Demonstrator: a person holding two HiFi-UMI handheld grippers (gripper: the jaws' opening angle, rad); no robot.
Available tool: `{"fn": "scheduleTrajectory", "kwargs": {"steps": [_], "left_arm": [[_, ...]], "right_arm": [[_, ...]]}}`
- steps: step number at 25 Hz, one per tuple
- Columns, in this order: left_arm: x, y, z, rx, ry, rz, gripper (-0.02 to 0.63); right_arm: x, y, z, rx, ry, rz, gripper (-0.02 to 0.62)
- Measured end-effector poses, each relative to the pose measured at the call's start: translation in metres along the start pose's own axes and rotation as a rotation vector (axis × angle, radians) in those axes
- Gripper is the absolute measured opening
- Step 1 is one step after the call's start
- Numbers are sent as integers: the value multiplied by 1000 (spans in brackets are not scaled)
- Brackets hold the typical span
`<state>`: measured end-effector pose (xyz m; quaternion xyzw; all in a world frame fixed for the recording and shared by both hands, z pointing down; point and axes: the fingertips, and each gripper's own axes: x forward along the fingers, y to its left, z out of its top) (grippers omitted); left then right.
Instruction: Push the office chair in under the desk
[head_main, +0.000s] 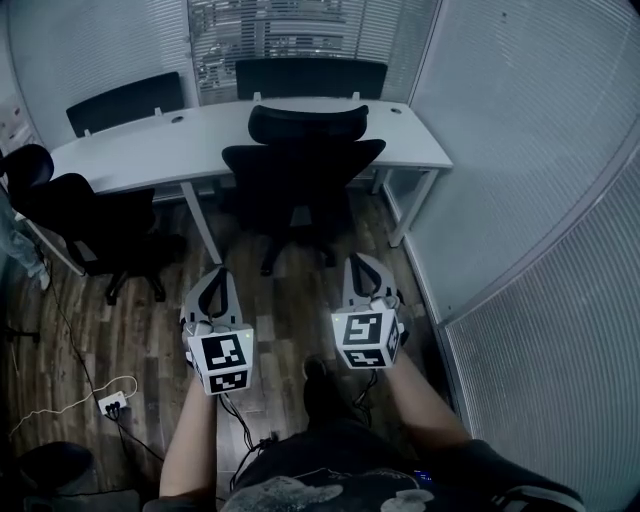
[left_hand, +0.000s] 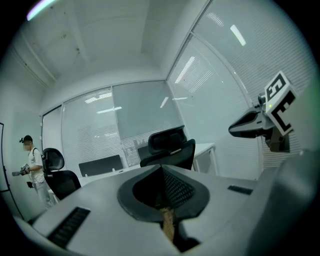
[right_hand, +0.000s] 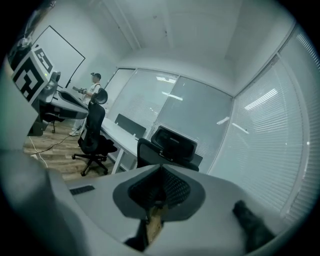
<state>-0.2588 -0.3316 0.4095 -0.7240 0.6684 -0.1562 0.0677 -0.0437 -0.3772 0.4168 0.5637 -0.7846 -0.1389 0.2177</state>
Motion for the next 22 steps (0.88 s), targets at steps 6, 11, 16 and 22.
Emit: {"fn": "scheduleTrajectory", "kwargs": {"steps": [6, 11, 16, 22], "left_arm": [[-41, -8, -11, -13, 10, -13, 15], [-64, -17, -15, -15, 3, -16, 15], [-78, -24, -17, -19, 4, -34, 15], [-84, -32, -13, -20, -10, -54, 15]], "right_arm": [[-41, 15, -7, -8, 8, 9, 28], [-68, 23, -19, -11, 30, 18, 28], [-86, 28, -31, -23, 59, 20, 26], [-95, 22, -29, 1, 31, 3, 25]]}}
